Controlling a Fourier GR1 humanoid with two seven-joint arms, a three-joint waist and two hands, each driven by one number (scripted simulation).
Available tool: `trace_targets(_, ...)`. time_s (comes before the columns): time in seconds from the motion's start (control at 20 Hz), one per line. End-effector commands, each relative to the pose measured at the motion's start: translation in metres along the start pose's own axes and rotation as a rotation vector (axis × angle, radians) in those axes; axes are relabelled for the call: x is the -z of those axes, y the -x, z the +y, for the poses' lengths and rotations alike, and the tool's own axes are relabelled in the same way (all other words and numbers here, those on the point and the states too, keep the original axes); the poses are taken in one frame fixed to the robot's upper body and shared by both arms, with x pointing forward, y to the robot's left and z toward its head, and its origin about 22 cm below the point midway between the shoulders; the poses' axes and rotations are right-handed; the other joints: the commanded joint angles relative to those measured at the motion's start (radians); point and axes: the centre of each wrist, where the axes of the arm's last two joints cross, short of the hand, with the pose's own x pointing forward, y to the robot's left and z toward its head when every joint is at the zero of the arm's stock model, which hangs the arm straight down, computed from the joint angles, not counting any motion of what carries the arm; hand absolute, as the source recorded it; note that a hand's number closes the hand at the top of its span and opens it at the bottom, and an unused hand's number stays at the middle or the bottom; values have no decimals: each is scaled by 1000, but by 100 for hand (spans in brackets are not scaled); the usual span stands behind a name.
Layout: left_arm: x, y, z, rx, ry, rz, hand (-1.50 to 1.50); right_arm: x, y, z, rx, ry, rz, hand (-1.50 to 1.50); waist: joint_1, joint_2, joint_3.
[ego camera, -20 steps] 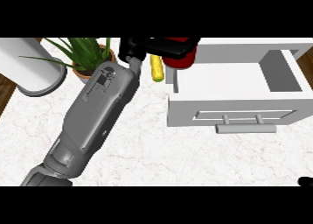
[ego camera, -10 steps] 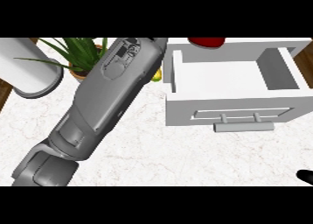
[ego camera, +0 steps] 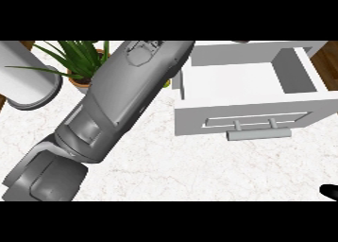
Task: Pick up the can, place it into the drawer and close the drawer
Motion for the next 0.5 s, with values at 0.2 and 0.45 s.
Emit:
trace_targets(0.2, 5, 3, -7, 68, -83, -43, 150, 7, 10, 15, 0, -32, 6, -150, -32, 14, 2)
trace_targets(0.45, 4, 13, -6, 43, -157, -14, -150, 15, -6, 11, -8, -56, -5, -150, -39, 10, 1)
